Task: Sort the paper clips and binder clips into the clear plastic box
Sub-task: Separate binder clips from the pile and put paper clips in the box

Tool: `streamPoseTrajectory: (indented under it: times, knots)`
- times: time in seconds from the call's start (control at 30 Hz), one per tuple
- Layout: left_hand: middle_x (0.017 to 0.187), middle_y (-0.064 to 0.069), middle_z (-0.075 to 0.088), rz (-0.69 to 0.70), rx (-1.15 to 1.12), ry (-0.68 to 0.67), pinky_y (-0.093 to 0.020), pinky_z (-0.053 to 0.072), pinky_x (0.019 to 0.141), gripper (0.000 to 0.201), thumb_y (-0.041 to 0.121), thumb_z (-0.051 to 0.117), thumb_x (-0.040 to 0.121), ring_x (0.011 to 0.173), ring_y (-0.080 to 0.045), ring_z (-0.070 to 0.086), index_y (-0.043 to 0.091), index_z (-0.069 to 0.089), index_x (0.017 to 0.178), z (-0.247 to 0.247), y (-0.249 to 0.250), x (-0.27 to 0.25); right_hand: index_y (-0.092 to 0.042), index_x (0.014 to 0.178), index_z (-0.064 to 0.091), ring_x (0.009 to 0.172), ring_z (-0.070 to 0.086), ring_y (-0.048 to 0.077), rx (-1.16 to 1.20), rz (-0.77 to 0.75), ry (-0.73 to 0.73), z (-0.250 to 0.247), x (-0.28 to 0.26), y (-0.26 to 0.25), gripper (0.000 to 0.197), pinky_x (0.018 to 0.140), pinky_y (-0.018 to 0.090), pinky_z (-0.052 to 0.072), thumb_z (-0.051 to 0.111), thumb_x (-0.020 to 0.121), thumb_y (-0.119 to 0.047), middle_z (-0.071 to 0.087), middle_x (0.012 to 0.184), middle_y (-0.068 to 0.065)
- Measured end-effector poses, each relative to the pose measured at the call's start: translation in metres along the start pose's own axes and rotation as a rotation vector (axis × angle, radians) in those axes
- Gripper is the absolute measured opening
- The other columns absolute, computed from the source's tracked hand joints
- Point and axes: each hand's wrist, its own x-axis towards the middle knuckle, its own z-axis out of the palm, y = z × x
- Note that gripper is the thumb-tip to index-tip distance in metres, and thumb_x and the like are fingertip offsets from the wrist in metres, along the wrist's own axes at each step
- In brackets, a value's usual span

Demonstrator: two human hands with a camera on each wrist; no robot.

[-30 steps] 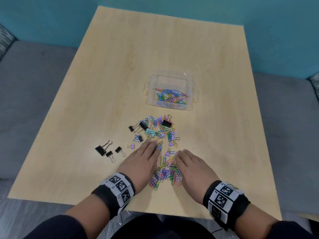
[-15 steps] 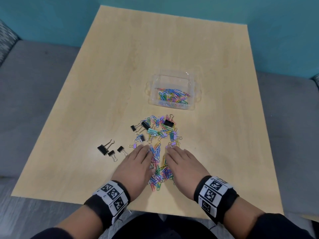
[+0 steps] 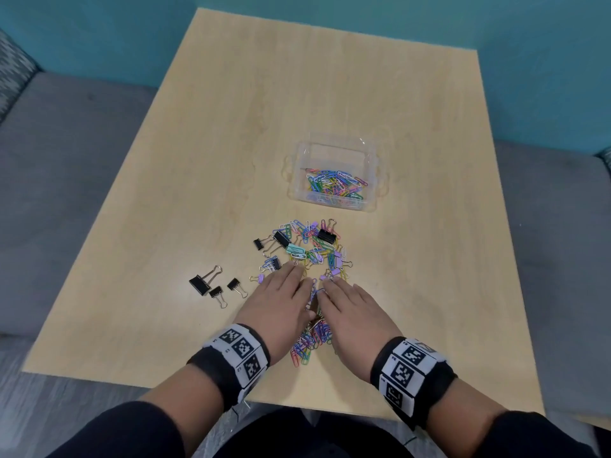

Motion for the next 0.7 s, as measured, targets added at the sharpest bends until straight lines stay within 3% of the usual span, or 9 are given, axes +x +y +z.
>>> streamPoseTrajectory:
  times: [0.27,0.43,0.7]
  knots:
    - [0.145,-0.015,0.042,0.013,-0.005,-0.008,-0.048,0.041,0.104,0.059,0.045,0.035,0.091,0.136,-0.034,0.036,0.009,0.045,0.136,0.011,-0.012,-0.027,-0.004,0.129,0.051,0.128,0.045,0.036,-0.001,-0.001,0.007,-0.004,0.012,-0.002,0.058,0.101,0.046,0.042,0.043,0.074,-0.019,0.049,0.138,0.016]
    - [0.142,-0.017,0.045,0.033,-0.002,0.035,-0.047,0.04,0.104,0.056,0.044,0.042,0.092,0.132,-0.036,0.04,0.007,0.046,0.134,0.01,-0.017,-0.04,-0.005,0.13,0.05,0.128,0.043,0.038,-0.002,-0.035,0.006,-0.004,0.019,-0.008,0.061,0.103,0.049,0.04,0.062,0.072,-0.021,0.05,0.137,0.016]
    - [0.146,-0.012,0.042,0.122,-0.053,0.035,-0.044,0.037,0.108,0.052,0.041,0.04,0.095,0.138,-0.03,0.034,0.007,0.05,0.133,0.017,-0.012,-0.052,-0.004,0.129,0.051,0.126,0.045,0.037,-0.006,-0.071,-0.014,-0.006,0.023,-0.018,0.064,0.103,0.049,0.04,0.066,0.07,-0.024,0.051,0.135,0.016]
